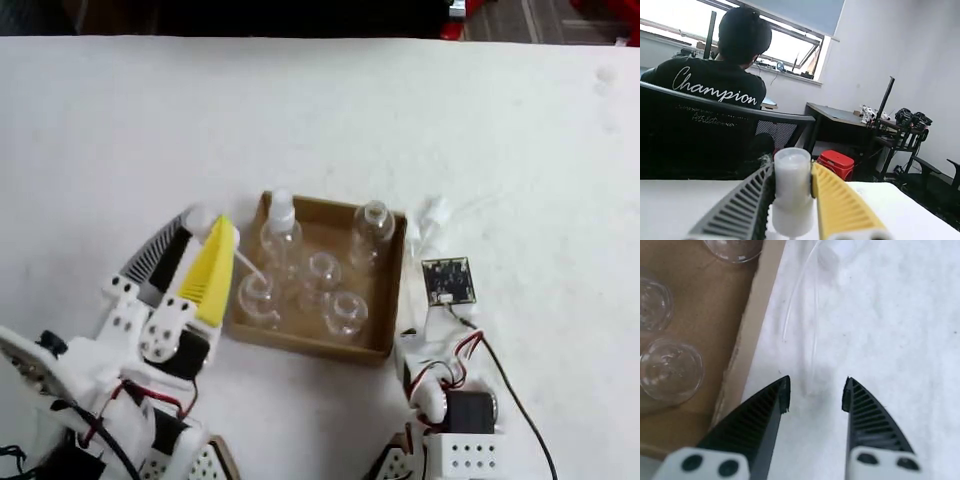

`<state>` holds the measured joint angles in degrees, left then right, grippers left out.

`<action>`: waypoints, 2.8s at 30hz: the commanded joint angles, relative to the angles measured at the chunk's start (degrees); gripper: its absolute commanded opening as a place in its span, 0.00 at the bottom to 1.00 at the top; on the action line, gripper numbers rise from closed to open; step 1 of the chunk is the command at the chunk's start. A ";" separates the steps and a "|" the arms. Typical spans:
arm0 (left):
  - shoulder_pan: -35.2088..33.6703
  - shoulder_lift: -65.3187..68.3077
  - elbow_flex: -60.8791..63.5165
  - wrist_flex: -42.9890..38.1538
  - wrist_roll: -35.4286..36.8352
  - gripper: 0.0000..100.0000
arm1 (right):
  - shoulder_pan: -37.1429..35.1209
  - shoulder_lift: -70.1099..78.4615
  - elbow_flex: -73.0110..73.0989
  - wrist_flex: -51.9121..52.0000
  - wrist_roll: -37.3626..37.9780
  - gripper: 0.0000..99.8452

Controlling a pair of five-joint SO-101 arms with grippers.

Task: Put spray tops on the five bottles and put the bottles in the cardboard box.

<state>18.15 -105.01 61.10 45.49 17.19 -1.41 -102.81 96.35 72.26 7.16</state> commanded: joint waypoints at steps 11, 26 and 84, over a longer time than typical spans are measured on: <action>-3.82 0.04 3.60 -0.26 0.62 0.02 | -0.31 -0.22 0.53 0.48 0.18 0.15; -2.86 0.04 21.36 -8.70 0.35 0.02 | -0.22 -0.22 0.53 0.48 0.09 0.15; -8.13 0.13 3.08 17.32 -2.99 0.24 | -0.66 -0.22 0.53 0.48 0.09 0.15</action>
<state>17.80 -104.92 62.68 64.66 13.58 -1.49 -102.81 96.35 72.26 7.16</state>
